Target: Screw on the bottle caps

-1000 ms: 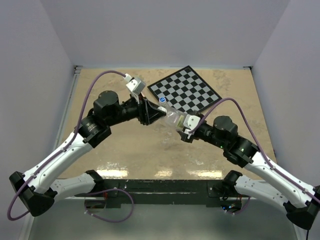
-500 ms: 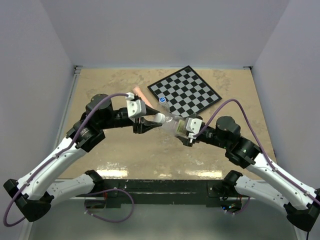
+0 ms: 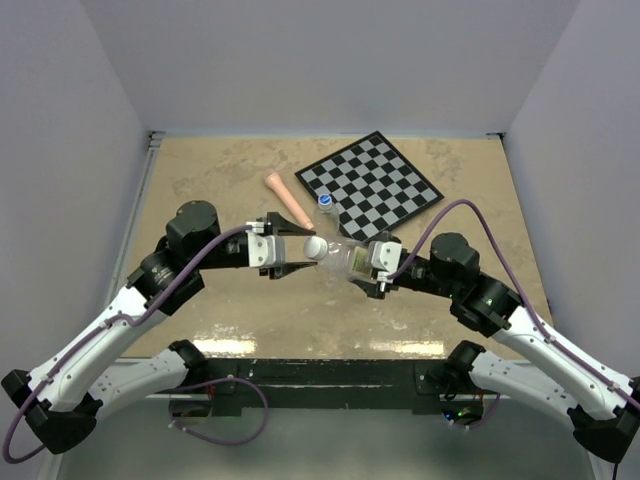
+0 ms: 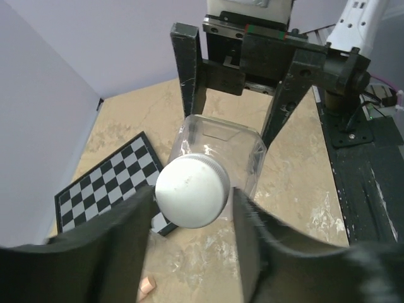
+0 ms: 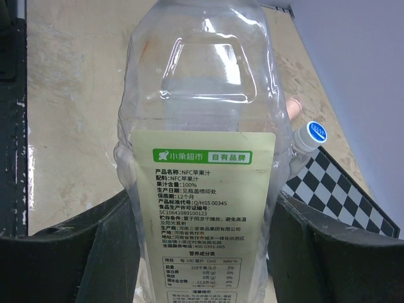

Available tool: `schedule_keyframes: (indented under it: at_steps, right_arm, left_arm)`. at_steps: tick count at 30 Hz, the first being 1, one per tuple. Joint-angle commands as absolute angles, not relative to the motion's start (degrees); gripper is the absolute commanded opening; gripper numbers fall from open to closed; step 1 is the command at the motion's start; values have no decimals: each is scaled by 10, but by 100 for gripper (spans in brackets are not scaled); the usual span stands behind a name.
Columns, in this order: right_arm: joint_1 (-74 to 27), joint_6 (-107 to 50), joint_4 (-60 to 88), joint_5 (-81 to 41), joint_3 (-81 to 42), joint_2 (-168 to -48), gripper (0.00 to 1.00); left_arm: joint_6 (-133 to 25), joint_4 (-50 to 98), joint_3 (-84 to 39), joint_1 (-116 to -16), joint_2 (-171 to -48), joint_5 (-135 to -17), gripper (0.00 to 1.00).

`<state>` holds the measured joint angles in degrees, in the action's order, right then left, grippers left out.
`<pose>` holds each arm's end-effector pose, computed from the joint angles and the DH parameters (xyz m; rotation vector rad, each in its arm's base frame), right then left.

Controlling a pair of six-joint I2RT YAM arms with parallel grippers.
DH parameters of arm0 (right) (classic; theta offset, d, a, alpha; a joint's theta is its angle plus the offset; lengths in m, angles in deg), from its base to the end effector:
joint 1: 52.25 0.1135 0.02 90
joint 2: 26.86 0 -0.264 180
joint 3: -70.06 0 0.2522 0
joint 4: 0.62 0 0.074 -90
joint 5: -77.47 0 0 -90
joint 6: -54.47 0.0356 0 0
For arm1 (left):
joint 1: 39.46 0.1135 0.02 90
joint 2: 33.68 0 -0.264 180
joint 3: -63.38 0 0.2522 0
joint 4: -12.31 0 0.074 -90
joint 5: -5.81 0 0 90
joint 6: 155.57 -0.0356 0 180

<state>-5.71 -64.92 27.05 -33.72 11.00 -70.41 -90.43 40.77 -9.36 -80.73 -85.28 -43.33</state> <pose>0.1120 0.1369 0.3403 -1.3075 1.2384 0.5438 0.1285 -0.1437 0.3985 1.3516 1.0864 -0.8144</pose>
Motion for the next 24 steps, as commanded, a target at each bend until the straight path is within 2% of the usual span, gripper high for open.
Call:
schedule_keyframes:
  at_steps: [1, 3, 6, 16, 24]
  right_arm:
    - [-46, -627, 205, -322, 80, -697, 0]
    - [-46, -629, 203, -285, 85, -695, 0]
    - [-46, -639, 201, -223, 91, -699, 0]
    - [-45, -652, 189, -131, 100, -723, 0]
    - [-40, -660, 191, -89, 101, -733, 0]
  left_arm:
    - [-814, 327, -73, -811, -844, -491, 69]
    - [-735, 297, -70, -811, -835, -528, 83]
    - [-610, 270, -67, -811, -827, -582, 88]
    - [-310, 250, -68, -811, -838, -709, 83]
    - [-287, 282, -108, -811, -893, -762, 78]
